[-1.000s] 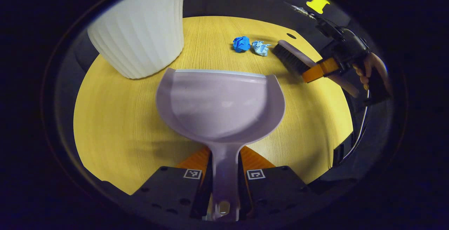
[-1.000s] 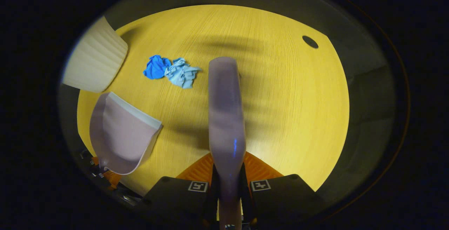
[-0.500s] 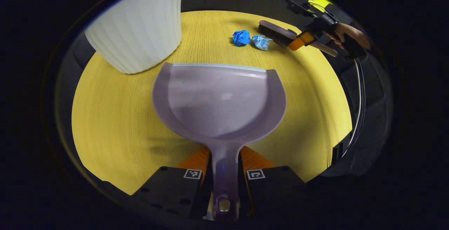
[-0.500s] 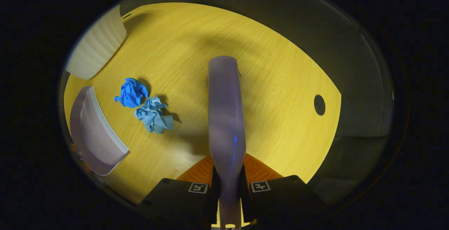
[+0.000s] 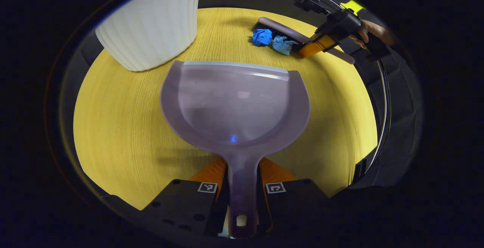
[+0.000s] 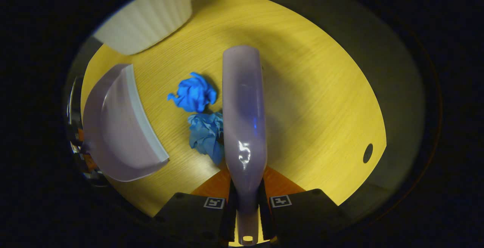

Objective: Pick up the small broom and dustpan from the desktop, sweep the trash into the dustpan with the broom, and then empty the trash into the garbage bin.

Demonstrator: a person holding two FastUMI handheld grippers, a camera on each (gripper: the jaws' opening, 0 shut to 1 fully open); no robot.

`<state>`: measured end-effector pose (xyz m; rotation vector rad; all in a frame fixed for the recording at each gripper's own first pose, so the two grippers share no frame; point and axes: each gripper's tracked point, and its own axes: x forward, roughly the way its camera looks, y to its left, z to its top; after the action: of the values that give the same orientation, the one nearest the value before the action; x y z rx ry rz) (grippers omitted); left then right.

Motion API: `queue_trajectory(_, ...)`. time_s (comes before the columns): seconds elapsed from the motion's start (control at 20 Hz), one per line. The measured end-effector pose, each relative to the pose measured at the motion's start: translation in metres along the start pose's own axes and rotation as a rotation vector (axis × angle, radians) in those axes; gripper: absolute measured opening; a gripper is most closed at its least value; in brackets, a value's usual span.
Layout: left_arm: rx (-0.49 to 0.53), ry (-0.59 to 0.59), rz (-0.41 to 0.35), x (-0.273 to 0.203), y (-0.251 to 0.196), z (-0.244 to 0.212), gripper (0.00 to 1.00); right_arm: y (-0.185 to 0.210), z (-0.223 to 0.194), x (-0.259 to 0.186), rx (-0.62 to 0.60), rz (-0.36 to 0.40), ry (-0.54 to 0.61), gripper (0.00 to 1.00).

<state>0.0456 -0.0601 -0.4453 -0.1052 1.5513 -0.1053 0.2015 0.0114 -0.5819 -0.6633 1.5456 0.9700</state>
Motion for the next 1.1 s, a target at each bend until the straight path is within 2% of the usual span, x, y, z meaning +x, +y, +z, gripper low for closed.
queue_trajectory(0.25, 0.015, -0.013, -0.010, 0.002, 0.005, 0.001, 0.30, 0.060, 0.005, -0.015, -0.264, 0.064, 0.021, 0.29)
queue_trajectory(0.45, 0.039, -0.029, -0.005, 0.003, 0.006, 0.001, 0.30, 0.082, -0.014, -0.031, -0.427, 0.036, 0.056, 0.29)
queue_trajectory(0.55, 0.035, -0.054, -0.015, 0.004, 0.003, 0.004, 0.30, 0.087, -0.021, -0.041, -0.377, 0.058, 0.062, 0.30)
queue_trajectory(0.65, 0.039, -0.090, -0.028, 0.003, 0.001, 0.008, 0.30, 0.079, -0.019, -0.049, -0.302, 0.011, 0.041, 0.30)
queue_trajectory(0.9, 0.044, -0.230, -0.134, -0.006, -0.014, 0.010, 0.29, 0.040, -0.012, -0.085, -0.007, -0.037, -0.068, 0.30)
queue_trajectory(1.0, 0.059, -0.289, -0.145, -0.011, -0.010, 0.012, 0.30, 0.031, -0.023, -0.073, 0.099, -0.045, -0.092, 0.30)
queue_trajectory(1.1, 0.085, -0.286, -0.132, -0.011, -0.005, 0.008, 0.30, 0.022, -0.042, -0.056, 0.201, -0.029, -0.102, 0.30)
